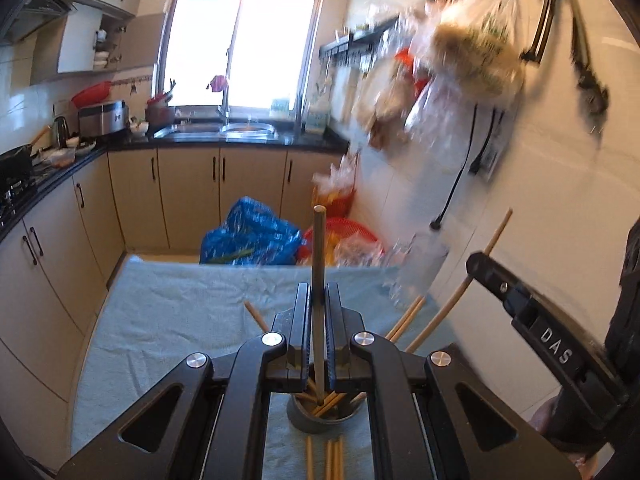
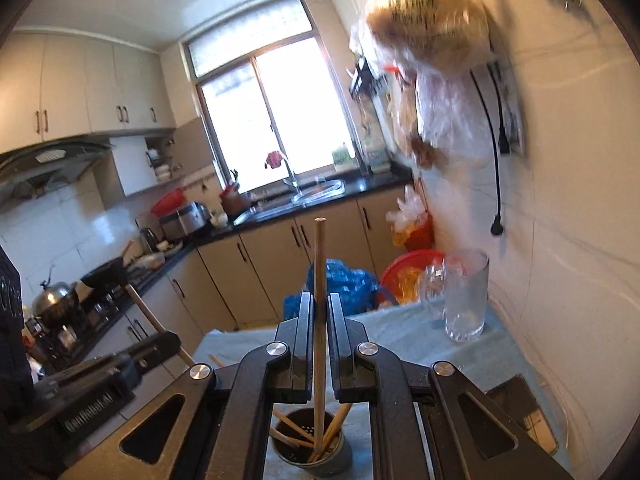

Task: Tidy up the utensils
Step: 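Lower both chopsticks into the black holder and open both grippers, then move both grippers back down to the loose chopsticks on the towel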

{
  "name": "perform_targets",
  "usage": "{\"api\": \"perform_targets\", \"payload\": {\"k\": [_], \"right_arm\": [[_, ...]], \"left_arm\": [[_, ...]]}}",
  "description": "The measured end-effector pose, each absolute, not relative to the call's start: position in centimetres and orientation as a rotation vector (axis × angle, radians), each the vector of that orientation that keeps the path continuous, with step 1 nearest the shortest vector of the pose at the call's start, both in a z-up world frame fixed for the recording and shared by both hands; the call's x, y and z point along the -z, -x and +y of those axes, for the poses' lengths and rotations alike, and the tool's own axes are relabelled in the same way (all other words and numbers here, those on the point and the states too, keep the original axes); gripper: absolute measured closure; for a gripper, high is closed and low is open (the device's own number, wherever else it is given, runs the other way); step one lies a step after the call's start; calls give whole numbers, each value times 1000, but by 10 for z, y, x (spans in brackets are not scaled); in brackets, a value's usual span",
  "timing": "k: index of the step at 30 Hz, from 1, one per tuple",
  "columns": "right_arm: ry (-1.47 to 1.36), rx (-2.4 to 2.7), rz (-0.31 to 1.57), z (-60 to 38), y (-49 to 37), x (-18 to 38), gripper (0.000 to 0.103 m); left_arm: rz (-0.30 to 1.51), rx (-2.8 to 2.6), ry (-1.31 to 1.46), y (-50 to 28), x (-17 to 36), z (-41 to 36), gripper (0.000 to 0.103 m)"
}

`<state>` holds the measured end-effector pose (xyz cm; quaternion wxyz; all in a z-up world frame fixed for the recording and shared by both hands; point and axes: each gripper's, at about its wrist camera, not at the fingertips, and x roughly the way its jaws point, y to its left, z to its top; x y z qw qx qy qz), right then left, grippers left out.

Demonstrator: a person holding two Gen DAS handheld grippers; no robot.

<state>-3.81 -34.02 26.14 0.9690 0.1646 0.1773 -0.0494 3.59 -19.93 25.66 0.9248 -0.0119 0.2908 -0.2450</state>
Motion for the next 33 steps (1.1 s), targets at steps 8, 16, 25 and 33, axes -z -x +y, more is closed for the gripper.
{"api": "perform_targets", "payload": {"k": [8,16,25,33], "right_arm": [[-361,90,500,-350,5,-209,95],[-351,81,499,-352,9,-210,64],[-290,88,477,-351,64,-232,50],[-208,162,543,-372,135,-229,43]], "left_arm": [[660,509,4,-47,-229,-205,95],[619,502,33,-28,-245,-183,72],[595,492,56,29,-252,-139,65],[675,437,87,77,-214,-83,61]]}}
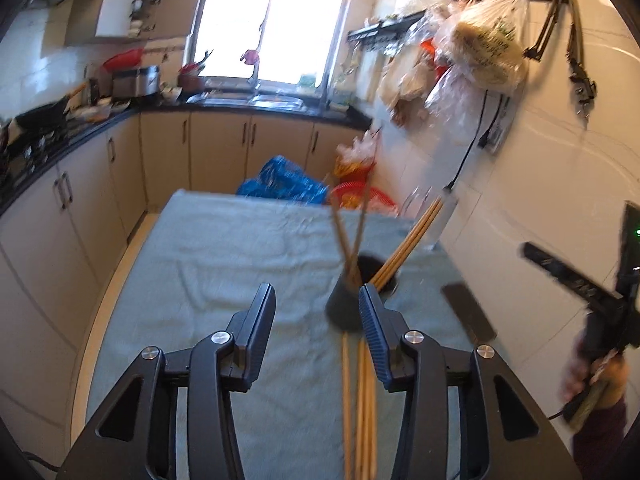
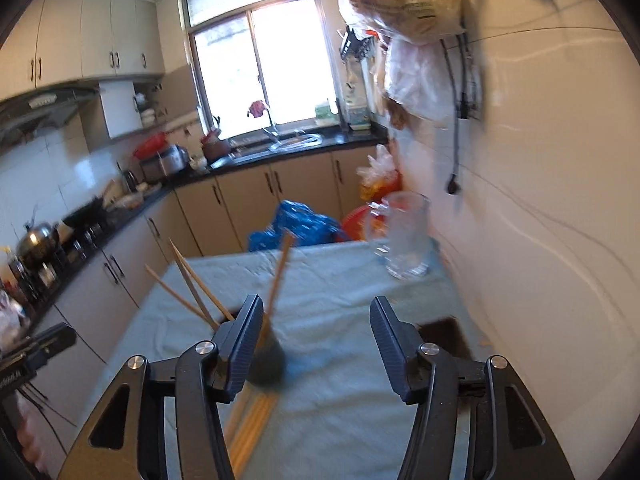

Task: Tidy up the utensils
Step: 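Move both grippers back down to the loose chopsticks on the towel, then close the left gripper on a chopstick while the right gripper reaches for another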

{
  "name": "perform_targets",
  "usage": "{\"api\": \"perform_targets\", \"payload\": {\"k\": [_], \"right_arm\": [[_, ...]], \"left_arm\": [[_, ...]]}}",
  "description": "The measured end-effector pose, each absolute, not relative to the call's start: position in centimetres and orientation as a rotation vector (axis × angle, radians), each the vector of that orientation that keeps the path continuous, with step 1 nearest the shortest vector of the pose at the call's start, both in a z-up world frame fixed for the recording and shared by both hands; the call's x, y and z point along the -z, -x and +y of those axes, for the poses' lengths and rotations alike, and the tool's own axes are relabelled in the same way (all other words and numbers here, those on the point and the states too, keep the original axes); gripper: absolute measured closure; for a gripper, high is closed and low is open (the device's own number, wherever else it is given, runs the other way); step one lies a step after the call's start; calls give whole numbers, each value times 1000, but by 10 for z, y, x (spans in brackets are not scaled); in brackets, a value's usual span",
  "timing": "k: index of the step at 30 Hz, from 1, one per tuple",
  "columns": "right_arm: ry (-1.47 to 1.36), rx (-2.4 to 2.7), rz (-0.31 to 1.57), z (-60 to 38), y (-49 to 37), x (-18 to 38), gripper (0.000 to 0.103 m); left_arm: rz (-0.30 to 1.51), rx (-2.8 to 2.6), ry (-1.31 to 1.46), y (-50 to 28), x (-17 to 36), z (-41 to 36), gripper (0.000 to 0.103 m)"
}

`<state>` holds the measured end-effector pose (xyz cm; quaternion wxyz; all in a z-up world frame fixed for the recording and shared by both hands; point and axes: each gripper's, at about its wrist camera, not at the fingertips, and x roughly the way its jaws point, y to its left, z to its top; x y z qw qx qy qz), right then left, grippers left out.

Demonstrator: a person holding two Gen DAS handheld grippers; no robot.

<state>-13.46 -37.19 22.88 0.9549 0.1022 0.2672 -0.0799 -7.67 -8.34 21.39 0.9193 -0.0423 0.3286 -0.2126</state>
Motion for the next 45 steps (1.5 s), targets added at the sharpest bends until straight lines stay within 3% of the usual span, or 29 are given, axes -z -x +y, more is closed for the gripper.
{"api": "perform_targets", "payload": {"k": [3,7,11,18,22,26,27,29,37,45], "right_arm": [[-152,209,570,-383,163,-232,42],[-91,285,569,-401,198,-243,31],[-32,351,583,-408,209,-246,26],[-111,163,773,-380,182,-173,26],[-172,28,890,-351,160,-111,36],[-227,-50,952,-333,145,-73,37],[-237,-61,959,-330,141,-68,37],[-247,-82,968,-325,133,-61,38],[-216,-144,997,-286,107,-46,53],[-129,-98,1011,-262,93,-35,57]], "left_arm": [[726,409,74,84,-191,-73,61],[783,397,30,91,-160,-76,61],[859,417,-37,90,-119,-100,61],[988,485,-144,76,-60,-152,61],[1034,492,-146,57,-43,-169,69],[1062,512,-158,41,-31,-182,72],[1050,509,-170,40,-32,-183,76],[1052,512,-189,38,-32,-183,94],[1061,488,-78,35,-29,-142,96],[1033,503,-55,38,-28,-135,95]]}}
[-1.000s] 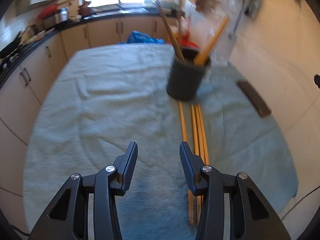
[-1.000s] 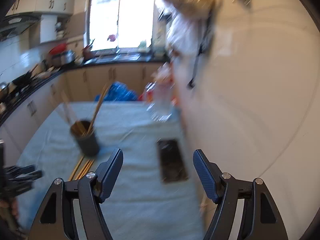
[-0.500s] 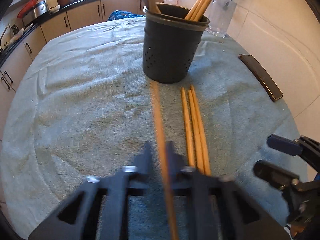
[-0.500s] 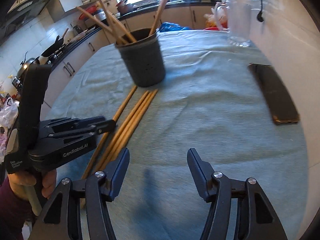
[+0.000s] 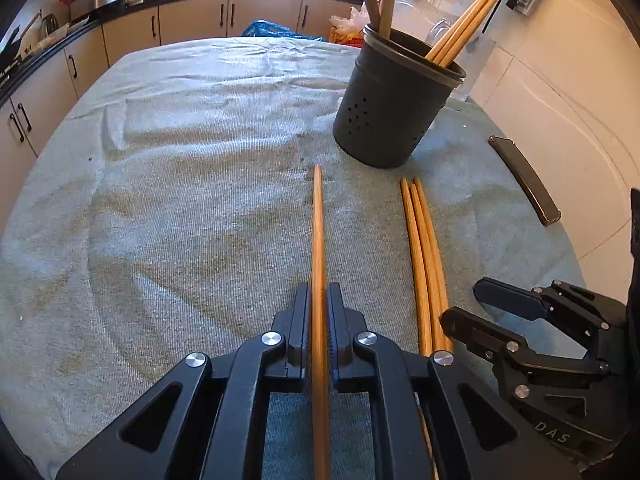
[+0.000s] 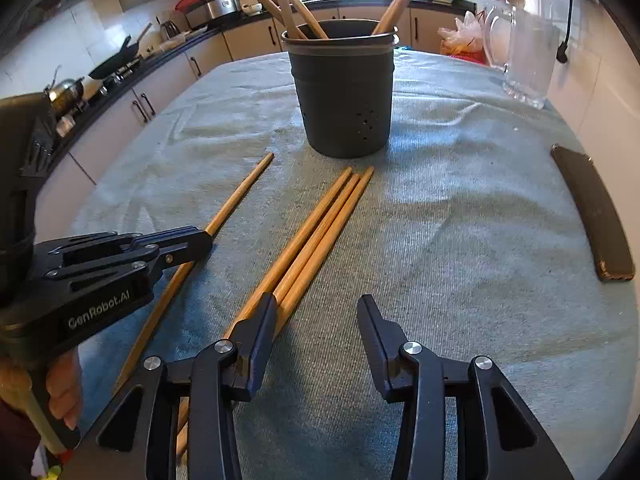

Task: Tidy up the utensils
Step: 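Close the left gripper on a chopstick while the right gripper reaches for another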

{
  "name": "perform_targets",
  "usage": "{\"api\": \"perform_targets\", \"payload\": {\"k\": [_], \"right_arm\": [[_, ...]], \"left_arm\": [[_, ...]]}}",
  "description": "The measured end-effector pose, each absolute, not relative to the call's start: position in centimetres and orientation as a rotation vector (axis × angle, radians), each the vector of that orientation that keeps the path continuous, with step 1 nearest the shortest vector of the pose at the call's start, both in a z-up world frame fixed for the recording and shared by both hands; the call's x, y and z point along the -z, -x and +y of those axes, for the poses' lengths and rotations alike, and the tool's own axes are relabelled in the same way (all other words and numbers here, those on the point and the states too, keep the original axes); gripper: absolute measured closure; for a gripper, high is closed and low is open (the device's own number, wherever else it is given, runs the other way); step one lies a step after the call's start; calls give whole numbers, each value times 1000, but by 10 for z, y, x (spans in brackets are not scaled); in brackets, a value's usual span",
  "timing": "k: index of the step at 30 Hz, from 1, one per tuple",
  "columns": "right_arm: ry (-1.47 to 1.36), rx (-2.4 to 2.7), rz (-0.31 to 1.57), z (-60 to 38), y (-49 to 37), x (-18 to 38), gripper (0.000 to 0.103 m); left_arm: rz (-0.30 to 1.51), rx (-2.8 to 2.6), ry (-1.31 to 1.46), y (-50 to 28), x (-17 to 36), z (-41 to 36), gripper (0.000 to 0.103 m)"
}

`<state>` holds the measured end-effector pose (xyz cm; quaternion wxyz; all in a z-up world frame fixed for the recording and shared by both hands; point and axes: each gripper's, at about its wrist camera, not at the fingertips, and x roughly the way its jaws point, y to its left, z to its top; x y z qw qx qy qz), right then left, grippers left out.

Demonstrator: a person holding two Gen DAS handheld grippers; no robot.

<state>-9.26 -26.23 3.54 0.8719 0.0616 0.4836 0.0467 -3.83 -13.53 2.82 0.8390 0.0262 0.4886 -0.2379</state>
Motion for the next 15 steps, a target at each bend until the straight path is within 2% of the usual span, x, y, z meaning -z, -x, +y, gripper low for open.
{"api": "perform_targets", "payload": {"k": [15], "right_arm": [[-57,-17,1048,-244,94,-39,63]], "left_arm": [[1024,509,-43,38,-28,-135,95]]}}
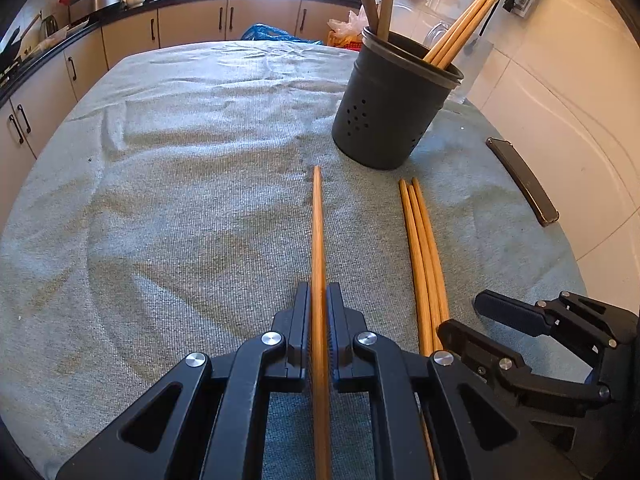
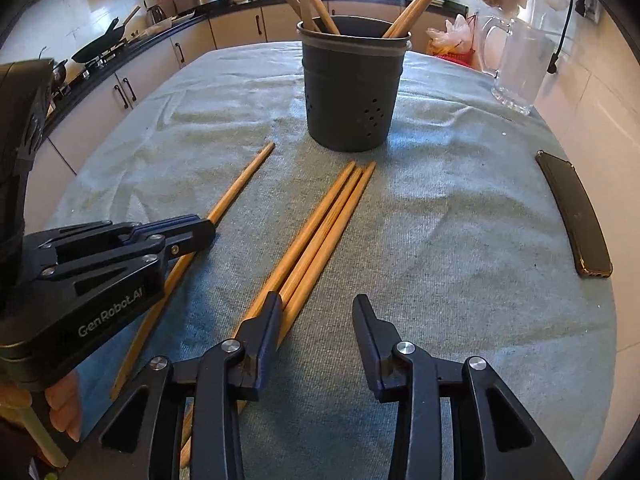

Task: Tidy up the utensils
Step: 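Close the left gripper on a chopstick while the right gripper reaches for another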

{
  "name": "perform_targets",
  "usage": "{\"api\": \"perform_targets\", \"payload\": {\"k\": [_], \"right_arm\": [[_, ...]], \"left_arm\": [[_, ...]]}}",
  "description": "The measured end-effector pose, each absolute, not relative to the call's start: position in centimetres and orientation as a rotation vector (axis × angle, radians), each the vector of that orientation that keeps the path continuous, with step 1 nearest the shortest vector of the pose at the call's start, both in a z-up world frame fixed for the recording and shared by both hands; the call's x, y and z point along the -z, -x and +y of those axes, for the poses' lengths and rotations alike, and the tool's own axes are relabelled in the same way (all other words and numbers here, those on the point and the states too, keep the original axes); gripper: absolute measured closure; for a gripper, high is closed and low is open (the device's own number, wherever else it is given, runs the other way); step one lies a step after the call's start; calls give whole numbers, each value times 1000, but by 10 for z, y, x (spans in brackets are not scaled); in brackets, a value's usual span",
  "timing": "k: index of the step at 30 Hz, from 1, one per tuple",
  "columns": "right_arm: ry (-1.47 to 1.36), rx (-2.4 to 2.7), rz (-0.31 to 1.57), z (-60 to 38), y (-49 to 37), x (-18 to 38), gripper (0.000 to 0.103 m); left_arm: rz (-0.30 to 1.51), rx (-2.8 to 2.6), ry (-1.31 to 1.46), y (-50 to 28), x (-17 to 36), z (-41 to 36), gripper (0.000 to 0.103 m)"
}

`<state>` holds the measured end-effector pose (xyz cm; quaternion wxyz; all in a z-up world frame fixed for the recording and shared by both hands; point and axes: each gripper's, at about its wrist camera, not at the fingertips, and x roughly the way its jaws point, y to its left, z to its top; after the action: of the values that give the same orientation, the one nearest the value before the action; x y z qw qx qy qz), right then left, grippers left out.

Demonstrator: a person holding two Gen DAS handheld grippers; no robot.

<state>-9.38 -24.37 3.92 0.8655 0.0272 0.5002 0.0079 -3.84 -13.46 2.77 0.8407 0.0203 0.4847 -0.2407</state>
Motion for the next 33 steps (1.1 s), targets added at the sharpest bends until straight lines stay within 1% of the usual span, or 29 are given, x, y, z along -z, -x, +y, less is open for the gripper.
{"api": "perform_targets", "payload": {"k": [3,9,10,14,16,20,25,29,30,32,33], "right_arm": [[-51,4,1050,-242,88,-40,66],[-69,80,1060,-266,76,-38,66],[-57,114,1097,-274,78,-32,64],[-104,216,1077,-309,97,-38,62],[-169,171,1049,-317,105,-45,62],[-234,8,1021,-299,102,-52,62],[-141,-61,1040,-254,81,-43,61],[-69,-32,1037,-259,82,-40,60],[-77,-20,1041,-268,85,-40,59],[-134,26,1053,-296,99,-39,52],[-172,58,1055,-312,107,-38,46]], "left_arm": [[1032,504,-39,38,-28,-135,95],[1045,518,-23,36,-28,-130,95],[1046,520,-20,36,-28,-129,95],[1039,521,-15,38,-27,-127,95],[1024,508,-33,40,-27,-130,95],[1015,495,-67,43,-28,-134,95],[1043,469,-38,37,-28,-119,95],[1052,466,-19,35,-27,-111,94],[1047,467,-23,36,-27,-111,94],[1035,463,-32,38,-27,-113,94],[1030,461,-36,39,-27,-113,94]]}}
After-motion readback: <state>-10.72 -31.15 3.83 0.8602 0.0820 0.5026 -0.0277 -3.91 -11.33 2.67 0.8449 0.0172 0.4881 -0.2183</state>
